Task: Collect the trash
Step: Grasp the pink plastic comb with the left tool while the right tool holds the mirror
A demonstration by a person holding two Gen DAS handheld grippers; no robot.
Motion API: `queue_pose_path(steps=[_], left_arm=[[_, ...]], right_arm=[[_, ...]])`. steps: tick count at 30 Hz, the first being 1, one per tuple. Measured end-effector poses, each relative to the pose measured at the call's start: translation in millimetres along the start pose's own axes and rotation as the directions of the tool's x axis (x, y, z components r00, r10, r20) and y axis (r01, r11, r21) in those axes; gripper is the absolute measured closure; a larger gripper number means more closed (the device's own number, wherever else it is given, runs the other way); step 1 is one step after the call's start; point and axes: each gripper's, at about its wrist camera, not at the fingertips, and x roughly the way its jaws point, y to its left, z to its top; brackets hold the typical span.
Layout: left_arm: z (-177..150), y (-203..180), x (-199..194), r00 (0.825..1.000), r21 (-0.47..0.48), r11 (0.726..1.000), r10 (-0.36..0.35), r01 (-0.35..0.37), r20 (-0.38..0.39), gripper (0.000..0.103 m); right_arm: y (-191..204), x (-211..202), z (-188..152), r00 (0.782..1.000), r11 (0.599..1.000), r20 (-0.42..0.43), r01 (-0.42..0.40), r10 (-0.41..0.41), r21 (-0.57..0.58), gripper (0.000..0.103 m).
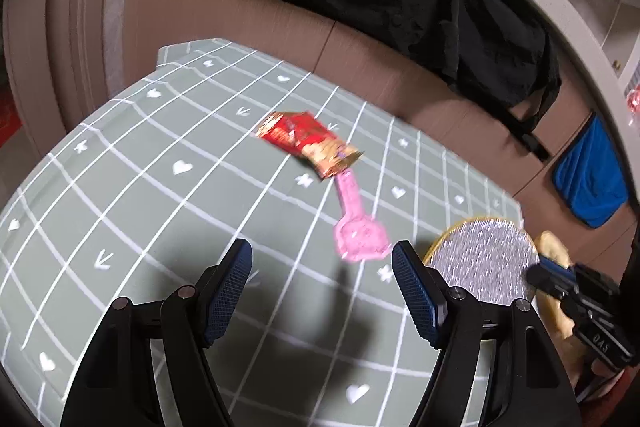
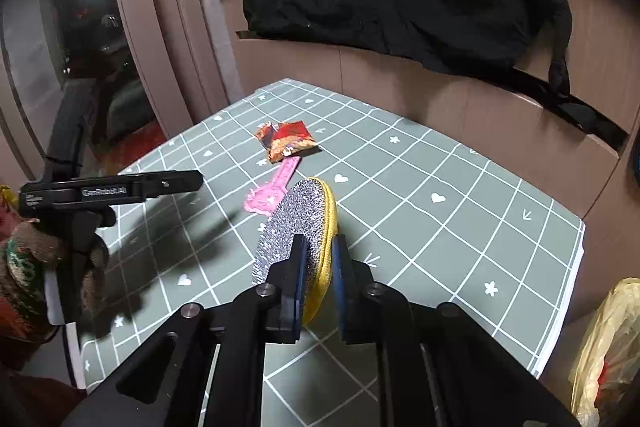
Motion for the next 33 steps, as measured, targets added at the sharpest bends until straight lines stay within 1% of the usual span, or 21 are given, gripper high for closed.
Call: queue_pose_path(steps=[2,5,7,9,10,12,14,16,18,20,21,24,26,27,28,30,32,33], left_arm=[[10,-1,9,1.0,-0.018,1.0,-0.024,0.024,0.0,0.03],[29,-2,27,0.999,-0.051,0.998,-0.035,0.034,-0.017,0.029],[44,-1,46,0.998,-0.103,0.994,-0.029,0.023,-0.059,0.029],[48,-2,58,0.994,-0.14,0.99,-0.023,0.008,-0.102,0.029],[47,-7,61,0.993,-0.137,0.99,-0.028,0.012,-0.114,0.029],[40,-21,61,0.993,-0.086,0.996,-0.032,0.022,-0.117,0.029],[29,-36,60,0.993,-0.006,1.0,-0.014,0.013,-0.12,0.029],[15,-47,57,0.993,0.06,0.998,0.013,-0.006,-0.114,0.029],[7,-52,52,0.995,0.094,0.995,0.033,-0.024,-0.091,0.029],[2,-53,46,0.996,0.119,0.991,0.062,-0.054,-0.059,0.029],[1,-53,43,0.996,0.127,0.99,0.075,-0.069,-0.047,0.029],[-1,-48,38,0.995,0.13,0.989,0.082,-0.075,-0.05,0.029],[-2,-45,36,0.995,0.127,0.989,0.084,-0.077,-0.053,0.029],[-2,-43,34,0.995,0.122,0.99,0.081,-0.074,-0.055,0.029],[-3,-41,34,0.995,0.113,0.991,0.076,-0.069,-0.057,0.029],[-4,-39,32,0.996,0.101,0.993,0.067,-0.061,-0.059,0.029],[-6,-40,32,0.996,0.099,0.993,0.063,-0.057,-0.058,0.029],[-6,-42,32,0.996,0.1,0.993,0.066,-0.06,-0.059,0.029]], right_arm=[[-5,-6,0,1.0,1.0,0.019,0.007,-0.007,0.015,0.092],[-17,-14,-2,0.999,0.999,0.037,0.024,-0.026,0.046,0.092],[-24,-20,-5,0.998,0.997,0.048,0.042,-0.045,0.058,0.092],[-31,-29,-8,0.996,0.995,0.064,0.064,-0.069,0.07,0.092],[-33,-33,-9,0.994,0.995,0.07,0.075,-0.08,0.072,0.092],[-40,-43,-11,0.989,0.991,0.088,0.113,-0.119,0.071,0.092],[-48,-54,-12,0.98,0.984,0.105,0.163,-0.17,0.07,0.092],[-57,-62,-12,0.971,0.977,0.119,0.199,-0.208,0.082,0.092],[-60,-66,-12,0.957,0.965,0.131,0.251,-0.259,0.07,0.092],[-55,-64,-14,0.943,0.952,0.134,0.304,-0.305,0.027,0.092],[-51,-60,-16,0.945,0.953,0.125,0.304,-0.302,0.003,0.092],[-39,-48,-21,0.963,0.966,0.099,0.257,-0.252,-0.031,0.092],[-33,-45,-23,0.966,0.969,0.106,0.242,-0.237,-0.037,0.089],[-32,-42,-22,0.972,0.975,0.095,0.218,-0.214,-0.033,0.088],[-33,-37,-22,0.98,0.982,0.072,0.189,-0.186,-0.027,0.085],[-38,-26,-23,0.991,0.991,0.025,0.133,-0.133,0.011,0.084],[-42,-20,-26,0.993,0.992,0.005,0.12,-0.12,0.038,0.086],[-44,-21,-28,0.992,0.991,0.012,0.125,-0.126,0.05,0.088]])
